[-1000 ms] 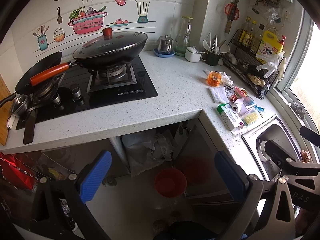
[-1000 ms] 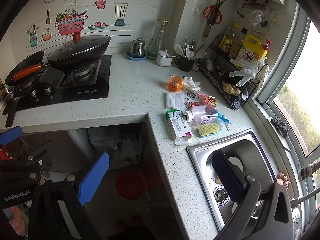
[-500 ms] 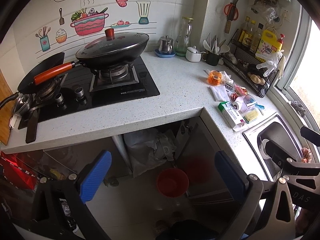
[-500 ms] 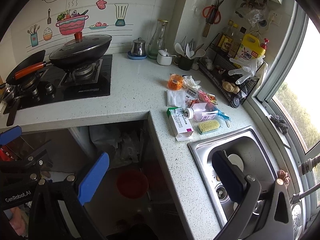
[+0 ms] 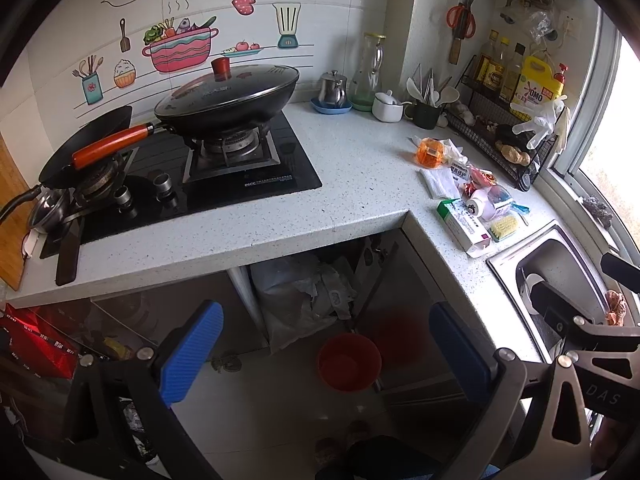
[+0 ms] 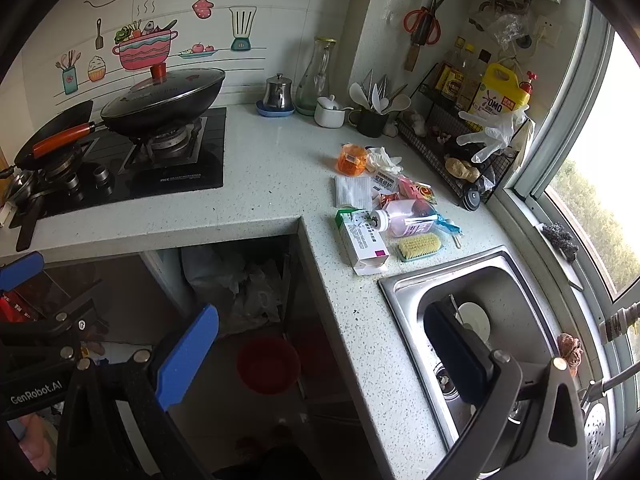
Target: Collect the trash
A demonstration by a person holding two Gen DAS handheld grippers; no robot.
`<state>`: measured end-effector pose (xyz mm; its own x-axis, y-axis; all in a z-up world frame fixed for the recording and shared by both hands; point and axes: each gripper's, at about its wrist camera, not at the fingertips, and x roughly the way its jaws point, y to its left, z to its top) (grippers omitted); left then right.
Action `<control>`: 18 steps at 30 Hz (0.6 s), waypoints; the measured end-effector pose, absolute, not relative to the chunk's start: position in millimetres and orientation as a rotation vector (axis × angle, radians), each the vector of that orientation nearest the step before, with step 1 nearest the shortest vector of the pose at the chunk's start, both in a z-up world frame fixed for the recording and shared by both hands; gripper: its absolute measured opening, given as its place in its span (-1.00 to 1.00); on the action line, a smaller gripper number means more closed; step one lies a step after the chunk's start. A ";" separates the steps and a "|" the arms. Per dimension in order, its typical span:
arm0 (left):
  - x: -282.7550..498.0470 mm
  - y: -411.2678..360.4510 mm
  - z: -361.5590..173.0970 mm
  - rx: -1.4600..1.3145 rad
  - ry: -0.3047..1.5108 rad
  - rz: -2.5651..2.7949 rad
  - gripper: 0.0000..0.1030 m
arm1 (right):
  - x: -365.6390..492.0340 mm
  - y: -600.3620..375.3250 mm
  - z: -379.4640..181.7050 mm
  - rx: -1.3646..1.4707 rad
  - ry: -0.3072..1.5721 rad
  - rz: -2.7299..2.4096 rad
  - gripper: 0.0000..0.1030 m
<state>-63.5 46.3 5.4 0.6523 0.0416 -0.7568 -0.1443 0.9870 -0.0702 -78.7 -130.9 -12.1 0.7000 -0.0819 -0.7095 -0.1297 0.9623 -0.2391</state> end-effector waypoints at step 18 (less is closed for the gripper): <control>-66.8 45.0 2.8 -0.111 0.880 0.085 0.99 | -83.5 -133.2 -15.2 -0.270 0.810 0.022 0.99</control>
<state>-66.8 45.0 2.8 0.6343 0.0280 -0.7726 -0.1197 0.9908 -0.0623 -83.5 -133.2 -15.2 0.6914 -0.0835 -0.7176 -0.1220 0.9656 -0.2298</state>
